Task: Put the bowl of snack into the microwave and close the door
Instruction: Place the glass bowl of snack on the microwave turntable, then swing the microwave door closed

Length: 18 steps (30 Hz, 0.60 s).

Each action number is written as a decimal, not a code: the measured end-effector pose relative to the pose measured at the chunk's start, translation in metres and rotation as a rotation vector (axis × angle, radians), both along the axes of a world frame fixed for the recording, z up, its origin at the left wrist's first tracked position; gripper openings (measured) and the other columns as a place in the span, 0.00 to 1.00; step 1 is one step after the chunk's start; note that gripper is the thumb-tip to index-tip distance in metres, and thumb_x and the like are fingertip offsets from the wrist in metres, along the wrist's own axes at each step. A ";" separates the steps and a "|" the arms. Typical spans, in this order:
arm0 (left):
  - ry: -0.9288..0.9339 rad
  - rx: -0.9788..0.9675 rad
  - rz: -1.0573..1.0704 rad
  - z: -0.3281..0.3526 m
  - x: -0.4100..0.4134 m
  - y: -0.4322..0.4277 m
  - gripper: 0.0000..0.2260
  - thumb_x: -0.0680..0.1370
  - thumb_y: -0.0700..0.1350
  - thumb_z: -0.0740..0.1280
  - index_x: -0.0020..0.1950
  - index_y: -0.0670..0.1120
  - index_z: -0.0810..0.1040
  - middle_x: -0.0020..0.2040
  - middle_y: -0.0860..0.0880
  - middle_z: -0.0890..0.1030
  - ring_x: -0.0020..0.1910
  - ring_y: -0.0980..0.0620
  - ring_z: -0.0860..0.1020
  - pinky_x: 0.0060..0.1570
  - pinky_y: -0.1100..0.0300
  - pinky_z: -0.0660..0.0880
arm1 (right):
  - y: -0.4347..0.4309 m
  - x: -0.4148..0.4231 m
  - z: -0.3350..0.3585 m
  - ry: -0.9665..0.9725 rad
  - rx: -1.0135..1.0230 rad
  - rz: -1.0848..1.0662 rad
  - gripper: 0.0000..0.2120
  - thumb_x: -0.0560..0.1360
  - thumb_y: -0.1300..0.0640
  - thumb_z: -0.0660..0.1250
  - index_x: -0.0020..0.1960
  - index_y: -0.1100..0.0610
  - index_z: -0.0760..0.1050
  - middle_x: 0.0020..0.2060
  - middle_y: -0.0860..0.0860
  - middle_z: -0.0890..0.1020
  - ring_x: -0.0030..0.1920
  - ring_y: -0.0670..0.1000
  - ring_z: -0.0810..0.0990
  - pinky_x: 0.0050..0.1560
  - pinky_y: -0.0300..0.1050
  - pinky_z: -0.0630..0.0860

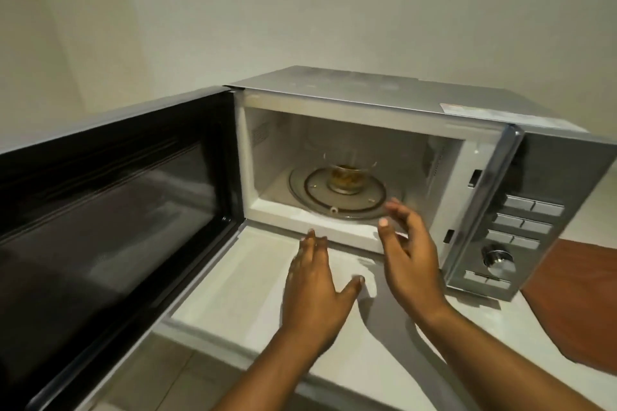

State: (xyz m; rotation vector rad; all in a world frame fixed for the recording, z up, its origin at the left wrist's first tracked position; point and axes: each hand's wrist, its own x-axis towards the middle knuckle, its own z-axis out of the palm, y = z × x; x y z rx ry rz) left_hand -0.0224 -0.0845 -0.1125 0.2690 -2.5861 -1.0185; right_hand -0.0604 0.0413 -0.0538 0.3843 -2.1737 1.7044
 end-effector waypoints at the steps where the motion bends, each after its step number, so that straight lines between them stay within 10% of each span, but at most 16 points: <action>1: -0.021 -0.048 -0.017 -0.004 0.010 -0.001 0.39 0.74 0.68 0.60 0.78 0.55 0.49 0.80 0.54 0.45 0.78 0.51 0.46 0.74 0.52 0.50 | 0.009 0.013 -0.008 0.010 0.066 0.007 0.15 0.79 0.51 0.63 0.65 0.40 0.68 0.64 0.43 0.74 0.63 0.43 0.73 0.57 0.33 0.74; 5: -0.149 -0.363 -0.088 -0.016 0.065 0.010 0.38 0.75 0.71 0.44 0.79 0.49 0.49 0.80 0.47 0.46 0.78 0.49 0.43 0.74 0.48 0.36 | 0.047 0.071 -0.046 -0.018 0.598 0.025 0.29 0.77 0.44 0.63 0.75 0.46 0.59 0.75 0.46 0.64 0.74 0.49 0.64 0.72 0.45 0.62; 9: -0.172 -0.446 -0.066 -0.023 0.102 0.026 0.33 0.79 0.64 0.42 0.79 0.47 0.52 0.80 0.48 0.51 0.78 0.50 0.46 0.74 0.51 0.37 | 0.073 0.104 -0.076 -0.059 1.154 0.040 0.35 0.76 0.31 0.38 0.79 0.45 0.47 0.80 0.48 0.52 0.79 0.50 0.49 0.77 0.51 0.47; 18: 0.154 -0.090 0.050 0.018 0.192 0.000 0.25 0.80 0.64 0.42 0.77 0.60 0.49 0.78 0.62 0.48 0.74 0.67 0.41 0.75 0.60 0.45 | 0.077 0.111 -0.073 -0.059 1.207 0.046 0.39 0.71 0.28 0.29 0.79 0.42 0.42 0.80 0.46 0.47 0.79 0.51 0.45 0.76 0.52 0.41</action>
